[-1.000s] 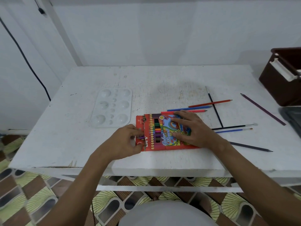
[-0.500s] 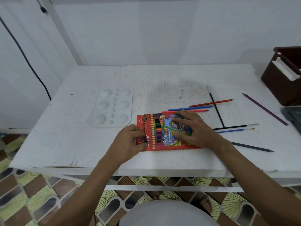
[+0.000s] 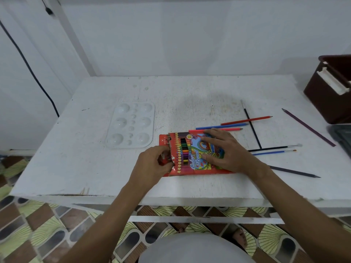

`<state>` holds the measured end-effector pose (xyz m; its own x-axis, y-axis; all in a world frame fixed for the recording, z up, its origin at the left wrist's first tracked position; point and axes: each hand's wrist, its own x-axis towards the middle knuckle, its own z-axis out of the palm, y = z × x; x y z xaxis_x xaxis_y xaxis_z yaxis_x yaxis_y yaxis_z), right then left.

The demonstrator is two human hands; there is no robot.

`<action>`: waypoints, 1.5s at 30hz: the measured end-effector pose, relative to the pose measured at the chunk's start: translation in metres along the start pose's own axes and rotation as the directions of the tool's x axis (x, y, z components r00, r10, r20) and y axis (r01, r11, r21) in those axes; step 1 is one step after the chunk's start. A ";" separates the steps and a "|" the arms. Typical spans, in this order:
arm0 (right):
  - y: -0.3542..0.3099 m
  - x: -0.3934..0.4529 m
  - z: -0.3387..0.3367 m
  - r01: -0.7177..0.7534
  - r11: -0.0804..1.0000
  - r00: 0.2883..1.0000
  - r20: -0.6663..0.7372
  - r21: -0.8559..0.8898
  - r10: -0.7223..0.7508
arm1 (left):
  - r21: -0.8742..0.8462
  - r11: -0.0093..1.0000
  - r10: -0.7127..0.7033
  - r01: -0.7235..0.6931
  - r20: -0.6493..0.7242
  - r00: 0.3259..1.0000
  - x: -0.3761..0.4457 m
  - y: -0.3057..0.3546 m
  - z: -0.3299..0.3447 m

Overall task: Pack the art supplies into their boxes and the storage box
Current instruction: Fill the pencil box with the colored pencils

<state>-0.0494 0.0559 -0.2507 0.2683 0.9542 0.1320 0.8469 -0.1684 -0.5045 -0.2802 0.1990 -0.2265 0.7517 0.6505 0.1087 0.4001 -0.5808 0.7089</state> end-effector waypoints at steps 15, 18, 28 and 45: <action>-0.001 0.000 0.000 -0.014 1.000 1.000 0.021 -0.012 0.014 | 0.069 0.997 -0.033 0.029 0.055 0.998 0.002 -0.010 -0.006; 0.000 0.000 -0.001 -0.009 1.000 1.000 0.017 -0.011 0.009 | 0.052 0.998 -0.038 0.034 0.075 0.996 0.001 -0.010 -0.006; 0.000 0.001 0.000 -0.018 1.000 0.999 0.029 -0.015 0.019 | 0.030 0.999 -0.036 0.032 0.139 0.990 0.008 -0.015 -0.008; 0.000 0.000 0.000 -0.029 0.999 0.999 0.041 -0.014 0.030 | 0.306 0.946 -0.129 0.109 0.044 0.991 0.026 0.001 0.009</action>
<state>-0.0494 0.0562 -0.2505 0.2744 0.9582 0.0815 0.8449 -0.1998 -0.4961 -0.2554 0.2112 -0.2297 0.7161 0.6978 -0.0137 0.6209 -0.6279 0.4693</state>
